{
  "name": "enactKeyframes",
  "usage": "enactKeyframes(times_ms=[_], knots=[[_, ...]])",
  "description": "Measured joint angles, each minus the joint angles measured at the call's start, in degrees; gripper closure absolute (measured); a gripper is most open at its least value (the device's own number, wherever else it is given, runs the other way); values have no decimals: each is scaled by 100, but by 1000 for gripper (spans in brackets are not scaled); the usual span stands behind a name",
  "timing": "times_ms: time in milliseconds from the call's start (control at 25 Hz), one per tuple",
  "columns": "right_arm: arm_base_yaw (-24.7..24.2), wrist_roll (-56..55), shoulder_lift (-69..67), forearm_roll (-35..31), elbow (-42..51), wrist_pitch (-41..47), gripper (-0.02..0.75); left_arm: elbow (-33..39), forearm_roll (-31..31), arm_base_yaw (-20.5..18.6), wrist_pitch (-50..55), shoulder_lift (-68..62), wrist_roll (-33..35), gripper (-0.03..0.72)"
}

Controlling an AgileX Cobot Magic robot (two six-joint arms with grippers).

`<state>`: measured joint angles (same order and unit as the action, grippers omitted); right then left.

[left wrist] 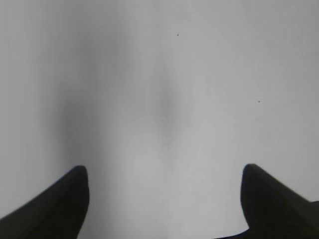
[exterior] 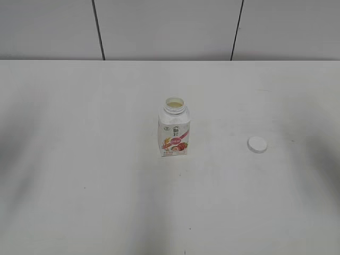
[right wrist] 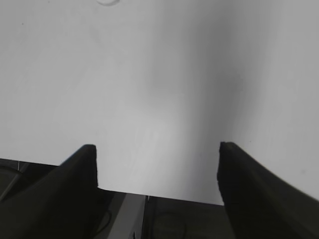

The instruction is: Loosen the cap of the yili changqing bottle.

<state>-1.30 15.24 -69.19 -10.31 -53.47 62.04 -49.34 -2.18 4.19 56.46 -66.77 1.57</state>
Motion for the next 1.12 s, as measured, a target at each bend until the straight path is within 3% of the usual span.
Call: enactKeyframes(times_ms=[480, 1120], knots=[[0, 3, 1436, -5, 1449, -201, 151, 1709, 140, 0, -164, 2323, 2, 123], [0, -157, 3654, -62, 2375, 39, 151, 1876, 255, 0, 419, 3890, -217, 123]])
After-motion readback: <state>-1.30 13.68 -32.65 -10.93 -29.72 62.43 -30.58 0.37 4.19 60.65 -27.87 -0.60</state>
